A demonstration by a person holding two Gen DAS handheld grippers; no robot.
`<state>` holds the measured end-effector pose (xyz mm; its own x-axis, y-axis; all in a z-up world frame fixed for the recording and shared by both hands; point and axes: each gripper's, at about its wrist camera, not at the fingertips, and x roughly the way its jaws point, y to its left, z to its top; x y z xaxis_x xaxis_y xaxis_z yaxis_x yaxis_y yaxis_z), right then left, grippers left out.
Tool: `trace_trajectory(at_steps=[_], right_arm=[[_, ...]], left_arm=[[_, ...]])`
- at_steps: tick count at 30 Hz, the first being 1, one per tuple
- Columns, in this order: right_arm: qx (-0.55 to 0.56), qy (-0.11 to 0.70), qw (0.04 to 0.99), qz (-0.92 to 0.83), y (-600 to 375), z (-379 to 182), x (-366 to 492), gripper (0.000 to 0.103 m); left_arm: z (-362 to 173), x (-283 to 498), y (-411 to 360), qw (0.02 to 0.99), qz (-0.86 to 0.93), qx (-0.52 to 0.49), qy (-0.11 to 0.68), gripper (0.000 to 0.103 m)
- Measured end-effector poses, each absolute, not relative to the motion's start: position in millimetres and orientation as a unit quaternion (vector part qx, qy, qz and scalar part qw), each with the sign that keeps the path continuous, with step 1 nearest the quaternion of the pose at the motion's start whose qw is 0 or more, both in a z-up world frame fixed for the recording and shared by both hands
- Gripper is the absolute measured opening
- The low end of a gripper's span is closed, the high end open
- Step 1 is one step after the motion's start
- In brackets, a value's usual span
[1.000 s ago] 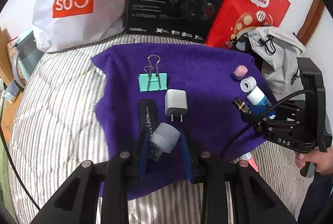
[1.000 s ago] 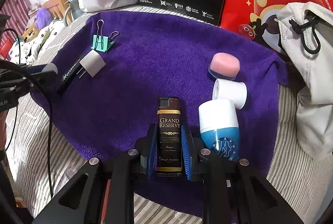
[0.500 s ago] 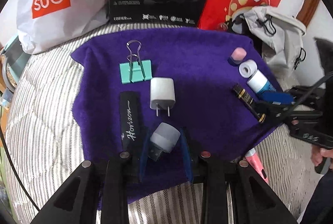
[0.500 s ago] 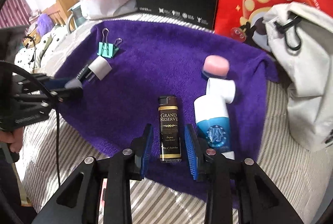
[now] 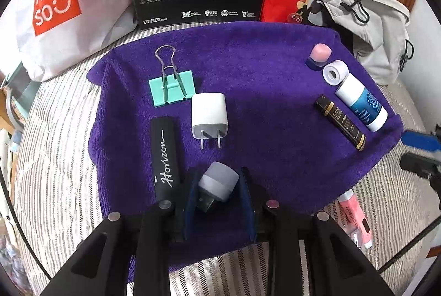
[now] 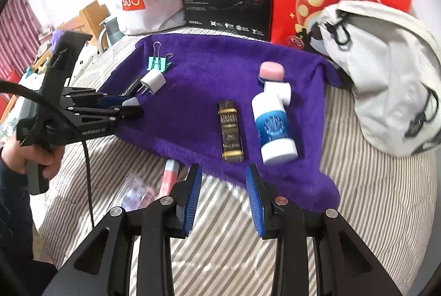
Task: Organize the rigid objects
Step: 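Place the Grand Reserve bottle beside the blue cylinder with the right gripper while the left carries the plug, then lower the grey plug beside the power bank and open the left gripper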
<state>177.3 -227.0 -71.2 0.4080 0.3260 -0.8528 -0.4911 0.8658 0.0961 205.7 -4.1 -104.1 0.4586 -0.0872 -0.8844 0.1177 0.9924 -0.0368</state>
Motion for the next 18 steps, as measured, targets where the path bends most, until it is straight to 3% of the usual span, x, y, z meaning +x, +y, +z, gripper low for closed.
trace_trajectory(at_steps=[18], right_arm=[[-0.063,0.501,0.831,0.234,-244,-75,149,0.034]], left_arm=[[-90,194,0,0.855,-0.051,0.007,0.516,0.032]])
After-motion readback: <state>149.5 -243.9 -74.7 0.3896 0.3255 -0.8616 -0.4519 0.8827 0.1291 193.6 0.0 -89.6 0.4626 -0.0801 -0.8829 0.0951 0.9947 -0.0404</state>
